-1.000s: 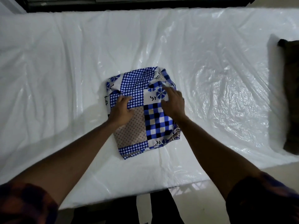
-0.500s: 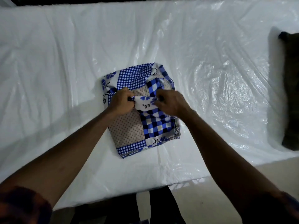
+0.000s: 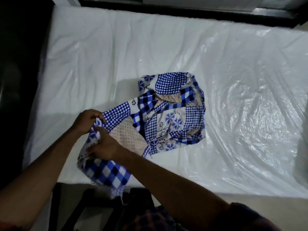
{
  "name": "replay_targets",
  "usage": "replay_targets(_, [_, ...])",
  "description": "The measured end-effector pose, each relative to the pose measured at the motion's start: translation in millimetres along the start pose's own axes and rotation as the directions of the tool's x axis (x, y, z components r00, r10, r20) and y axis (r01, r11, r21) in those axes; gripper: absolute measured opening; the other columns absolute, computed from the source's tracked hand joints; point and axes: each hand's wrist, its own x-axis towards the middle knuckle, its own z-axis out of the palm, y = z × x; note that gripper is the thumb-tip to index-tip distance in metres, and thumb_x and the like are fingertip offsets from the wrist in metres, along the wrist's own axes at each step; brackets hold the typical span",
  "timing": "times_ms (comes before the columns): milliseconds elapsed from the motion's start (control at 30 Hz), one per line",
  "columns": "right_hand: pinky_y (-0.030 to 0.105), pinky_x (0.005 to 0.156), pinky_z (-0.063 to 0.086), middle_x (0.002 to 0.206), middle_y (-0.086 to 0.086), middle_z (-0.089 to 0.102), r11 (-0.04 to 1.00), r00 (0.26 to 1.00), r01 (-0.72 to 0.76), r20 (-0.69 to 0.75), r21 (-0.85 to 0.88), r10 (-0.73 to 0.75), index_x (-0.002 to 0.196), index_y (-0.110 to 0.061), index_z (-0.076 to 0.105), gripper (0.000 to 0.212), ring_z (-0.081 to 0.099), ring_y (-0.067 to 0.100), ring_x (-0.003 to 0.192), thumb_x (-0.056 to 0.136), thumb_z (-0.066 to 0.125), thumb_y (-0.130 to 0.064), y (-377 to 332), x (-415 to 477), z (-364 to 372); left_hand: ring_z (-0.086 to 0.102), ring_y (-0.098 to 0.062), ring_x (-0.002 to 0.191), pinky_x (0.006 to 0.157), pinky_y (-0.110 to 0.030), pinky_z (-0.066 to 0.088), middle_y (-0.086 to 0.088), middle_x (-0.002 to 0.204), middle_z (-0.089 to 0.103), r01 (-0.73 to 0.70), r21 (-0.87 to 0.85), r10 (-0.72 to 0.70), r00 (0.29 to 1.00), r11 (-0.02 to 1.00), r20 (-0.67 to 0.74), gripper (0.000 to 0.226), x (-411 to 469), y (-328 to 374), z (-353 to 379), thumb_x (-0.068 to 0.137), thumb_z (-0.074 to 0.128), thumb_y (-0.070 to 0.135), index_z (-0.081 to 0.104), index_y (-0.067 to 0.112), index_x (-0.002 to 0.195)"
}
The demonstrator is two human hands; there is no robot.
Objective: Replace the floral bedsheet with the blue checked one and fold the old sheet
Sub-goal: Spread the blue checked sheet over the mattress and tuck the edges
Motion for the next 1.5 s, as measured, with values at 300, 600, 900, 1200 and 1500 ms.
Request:
replay_targets(300, [0.035, 0.085, 0.056, 0.126, 0.001, 0.066, 0.897, 0.894, -0.245, -0.443, -0.367, 0.063, 0.123, -0.022, 0.065, 0.031, 0.065, 0.022, 0.105, 0.092, 0.061, -0.022, 69, 11, -53, 0.064, -0.028, 0.091, 0.072, -0.024, 0.050, -0.009, 0.112, 0.070, 0.232, 0.075, -0.219, 0.964, 0.970, -0.150, 0.028, 8, -25, 2, 0.094, 0.052, 0.008, 0.070, 0.017, 0.114])
replay_targets(600, [0.062, 0.116, 0.022, 0.167, 0.010, 0.008, 0.694, 0.705, -0.544, -0.705, -0.472, 0.073, 0.156, -0.037, 0.012, 0.107, 0.010, 0.039, 0.151, 0.073, 0.071, -0.069, 91, 26, -153, 0.041, -0.037, 0.135, 0.109, -0.050, 0.040, -0.018, 0.148, 0.042, -0.029, 0.122, 0.017, 0.995, 0.992, 0.094, 0.083, 18, 3, 139, 0.073, 0.083, 0.030, 0.046, 0.011, 0.145])
replay_targets(900, [0.064, 0.102, 0.036, 0.156, 0.012, 0.024, 0.762, 0.635, -0.514, -0.772, -0.395, 0.028, 0.149, -0.045, 0.019, 0.096, 0.030, 0.043, 0.140, 0.072, 0.076, -0.049, 104, 50, -171, -0.013, -0.046, 0.148, 0.114, -0.068, 0.017, -0.014, 0.161, -0.024, 0.198, 0.237, -0.245, 0.952, 0.951, 0.185, 0.122, 40, 20, 175, 0.071, 0.085, 0.046, -0.002, 0.042, 0.156])
replay_targets(1200, [0.055, 0.107, 0.034, 0.150, 0.009, 0.032, 0.845, 0.323, -0.519, -0.945, -0.132, 0.051, 0.149, -0.030, 0.026, 0.103, 0.033, 0.033, 0.135, 0.067, 0.071, -0.074, 131, 17, -230, -0.016, -0.050, 0.146, 0.109, -0.069, 0.031, -0.005, 0.159, -0.031, 0.366, 0.277, -0.403, 0.911, 0.888, 0.087, 0.095, 60, 32, 198, 0.087, 0.072, 0.019, 0.008, 0.035, 0.154])
replay_targets(1500, [0.051, 0.097, 0.042, 0.127, 0.005, 0.060, 0.848, 0.422, -0.455, -0.904, -0.274, -0.066, 0.125, -0.022, 0.054, 0.033, 0.055, 0.032, 0.116, 0.093, 0.046, -0.023, 125, 2, -278, -0.001, -0.046, 0.148, 0.113, -0.062, 0.031, 0.000, 0.159, -0.027, 0.373, 0.259, -0.390, 0.921, 0.891, 0.014, 0.092, 61, 19, 204, 0.086, 0.073, 0.025, 0.010, 0.038, 0.153])
